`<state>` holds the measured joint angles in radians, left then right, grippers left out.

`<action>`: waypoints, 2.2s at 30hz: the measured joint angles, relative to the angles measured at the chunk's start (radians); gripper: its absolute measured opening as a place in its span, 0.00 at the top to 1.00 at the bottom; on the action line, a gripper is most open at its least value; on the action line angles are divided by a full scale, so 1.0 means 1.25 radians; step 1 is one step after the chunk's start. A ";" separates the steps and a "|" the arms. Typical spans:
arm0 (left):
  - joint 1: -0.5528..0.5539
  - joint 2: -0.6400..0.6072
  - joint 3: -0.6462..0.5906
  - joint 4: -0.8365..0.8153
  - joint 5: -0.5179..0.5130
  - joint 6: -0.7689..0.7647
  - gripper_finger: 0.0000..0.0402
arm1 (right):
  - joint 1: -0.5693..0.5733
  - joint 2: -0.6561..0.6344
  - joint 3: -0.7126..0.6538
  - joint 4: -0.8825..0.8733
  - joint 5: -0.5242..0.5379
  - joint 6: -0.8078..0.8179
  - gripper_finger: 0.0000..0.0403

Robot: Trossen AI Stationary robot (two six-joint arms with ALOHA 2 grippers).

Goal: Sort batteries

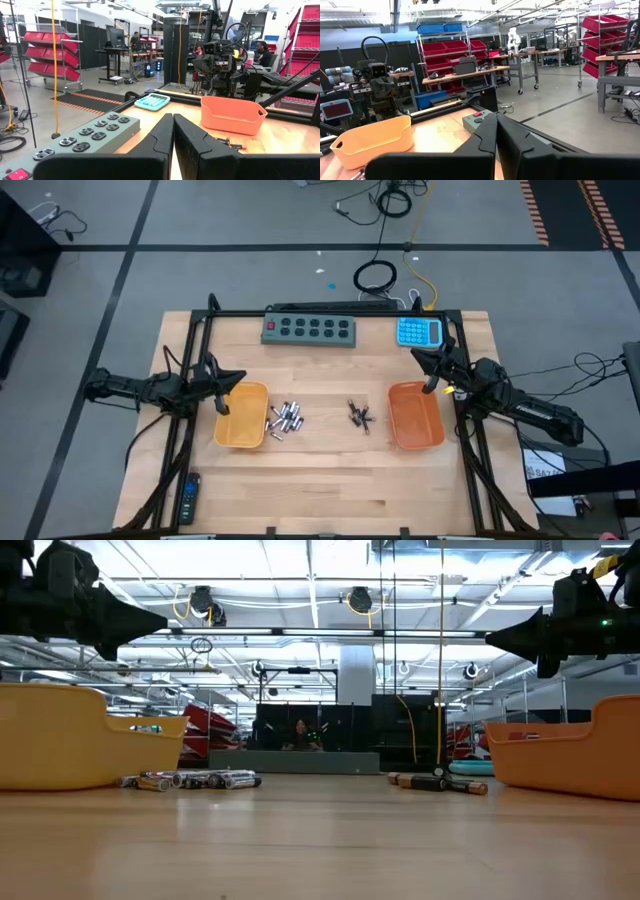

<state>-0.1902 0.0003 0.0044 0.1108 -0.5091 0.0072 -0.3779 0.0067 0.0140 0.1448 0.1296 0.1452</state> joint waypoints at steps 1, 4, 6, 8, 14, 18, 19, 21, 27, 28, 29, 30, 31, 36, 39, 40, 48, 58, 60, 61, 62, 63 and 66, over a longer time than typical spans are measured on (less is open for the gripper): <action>0.000 0.000 0.000 0.000 0.000 0.000 0.95 | 0.000 0.000 0.000 0.000 0.000 0.000 1.00; 0.000 0.000 0.000 0.000 0.000 0.000 0.95 | 0.000 0.000 0.000 0.000 0.000 0.000 1.00; 0.000 0.000 0.000 0.000 0.000 0.000 0.95 | 0.000 0.000 0.000 0.000 0.000 0.000 1.00; 0.000 0.000 0.000 0.000 0.000 0.000 0.95 | 0.000 0.000 0.000 0.000 0.000 0.000 1.00; 0.000 0.000 0.000 0.000 0.000 0.000 0.95 | 0.000 0.000 0.000 0.000 0.000 0.000 1.00; 0.000 0.000 0.000 0.000 0.000 0.000 0.95 | 0.000 0.000 0.000 0.000 0.000 0.000 1.00; 0.000 0.000 0.000 0.000 0.000 0.000 0.95 | 0.000 0.000 0.000 0.000 0.000 0.000 1.00; 0.000 0.000 0.000 0.000 0.000 0.000 0.95 | 0.000 0.000 0.000 0.000 0.000 0.000 1.00; 0.000 0.000 0.000 0.000 0.000 0.000 0.95 | 0.000 0.000 0.000 0.000 0.000 0.000 1.00; 0.000 0.000 0.000 0.000 0.000 0.000 0.95 | 0.000 0.000 0.000 0.000 0.000 0.000 1.00; 0.000 0.000 0.000 0.000 0.000 0.000 0.95 | 0.000 0.000 0.000 0.000 0.000 0.000 1.00; 0.000 0.000 0.000 0.000 0.000 0.000 0.95 | 0.000 0.000 0.000 0.000 0.000 0.000 1.00; 0.000 0.000 0.000 0.000 0.000 0.000 0.95 | 0.000 0.000 0.000 0.000 0.000 0.000 1.00; 0.000 0.000 0.000 0.000 0.000 0.000 0.95 | 0.000 0.000 0.000 0.029 0.000 -0.005 1.00; 0.000 0.000 0.000 0.002 0.000 0.000 0.95 | 0.000 0.001 0.000 0.039 0.000 0.001 1.00; 0.000 0.000 0.000 0.007 0.000 0.000 0.95 | 0.000 0.000 0.000 0.052 0.001 0.000 1.00; 0.000 0.000 0.000 0.011 0.000 0.000 0.95 | 0.000 0.001 0.000 0.026 -0.005 0.138 1.00; 0.000 0.016 0.030 0.085 -0.088 -0.043 0.95 | 0.000 0.046 0.000 0.046 -0.112 0.195 1.00; 0.000 0.048 0.070 0.043 -0.085 -0.055 0.95 | 0.000 0.066 0.006 0.045 -0.165 0.187 1.00; 0.000 0.070 0.091 0.014 -0.090 -0.063 0.95 | 0.000 0.082 0.013 0.041 -0.193 0.181 1.00; 0.000 0.098 0.115 -0.019 -0.097 -0.066 0.95 | 0.001 0.098 0.019 0.037 -0.213 0.179 1.00; 0.000 0.129 0.140 -0.050 -0.106 -0.073 0.95 | 0.002 0.117 0.023 0.037 -0.225 0.177 1.00; 0.001 0.235 0.237 -0.134 -0.128 -0.084 0.95 | 0.021 0.181 0.040 0.033 -0.229 0.161 1.00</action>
<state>-0.1890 0.2938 0.3009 -0.0570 -0.6685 -0.0974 -0.3517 0.2325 0.0641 0.1858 -0.1564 0.3464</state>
